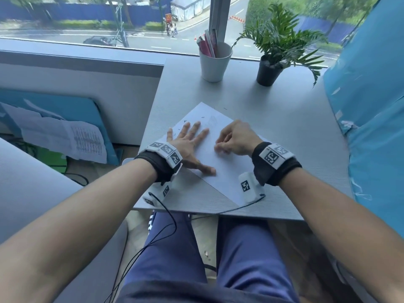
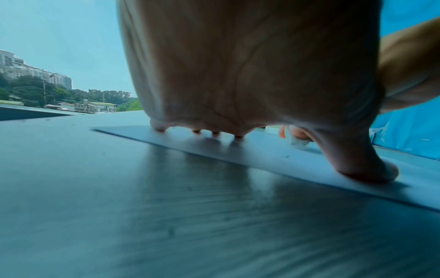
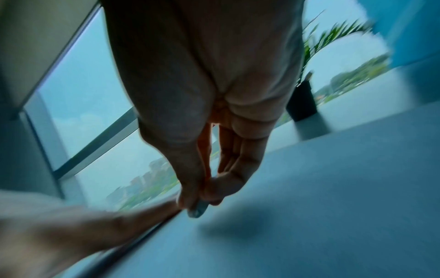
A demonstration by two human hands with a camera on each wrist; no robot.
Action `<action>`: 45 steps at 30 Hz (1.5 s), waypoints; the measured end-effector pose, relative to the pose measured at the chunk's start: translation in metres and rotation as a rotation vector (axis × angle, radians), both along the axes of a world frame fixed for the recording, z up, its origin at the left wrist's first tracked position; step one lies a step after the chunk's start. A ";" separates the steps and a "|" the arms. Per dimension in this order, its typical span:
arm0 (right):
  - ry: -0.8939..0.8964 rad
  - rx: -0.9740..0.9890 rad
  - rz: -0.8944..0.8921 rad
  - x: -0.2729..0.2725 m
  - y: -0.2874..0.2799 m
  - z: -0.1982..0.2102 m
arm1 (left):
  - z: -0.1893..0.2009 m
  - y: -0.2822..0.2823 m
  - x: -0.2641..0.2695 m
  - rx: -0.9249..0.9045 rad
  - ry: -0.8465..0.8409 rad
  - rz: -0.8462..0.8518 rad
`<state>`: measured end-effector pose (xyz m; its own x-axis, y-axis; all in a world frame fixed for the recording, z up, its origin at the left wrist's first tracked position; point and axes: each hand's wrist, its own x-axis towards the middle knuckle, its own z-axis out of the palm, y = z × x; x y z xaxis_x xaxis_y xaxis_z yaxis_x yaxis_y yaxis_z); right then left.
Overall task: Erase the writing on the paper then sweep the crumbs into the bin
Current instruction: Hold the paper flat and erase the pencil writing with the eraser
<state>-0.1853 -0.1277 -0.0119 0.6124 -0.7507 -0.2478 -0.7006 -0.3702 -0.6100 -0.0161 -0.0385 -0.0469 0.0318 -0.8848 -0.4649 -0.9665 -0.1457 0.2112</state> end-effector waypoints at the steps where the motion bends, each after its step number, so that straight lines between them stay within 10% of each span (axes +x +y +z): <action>1: -0.029 -0.023 -0.090 -0.011 -0.010 0.001 | 0.001 0.001 -0.001 -0.001 -0.003 -0.006; 7: 0.016 -0.056 -0.292 -0.054 -0.031 -0.015 | 0.011 0.003 -0.007 -0.046 -0.169 -0.078; 14: 0.008 -0.040 -0.269 -0.055 -0.039 -0.019 | -0.004 0.053 -0.066 -0.145 0.015 -0.651; 25: 0.030 -0.050 -0.271 -0.073 -0.048 -0.013 | 0.006 0.027 0.029 -0.003 -0.157 -0.080; 33: 0.233 -0.164 -0.134 -0.076 -0.046 0.004 | 0.002 0.066 -0.052 -0.057 -0.025 -0.598; 45: 0.181 -0.060 -0.081 -0.067 -0.022 0.002 | 0.007 0.017 0.027 0.012 -0.141 -0.099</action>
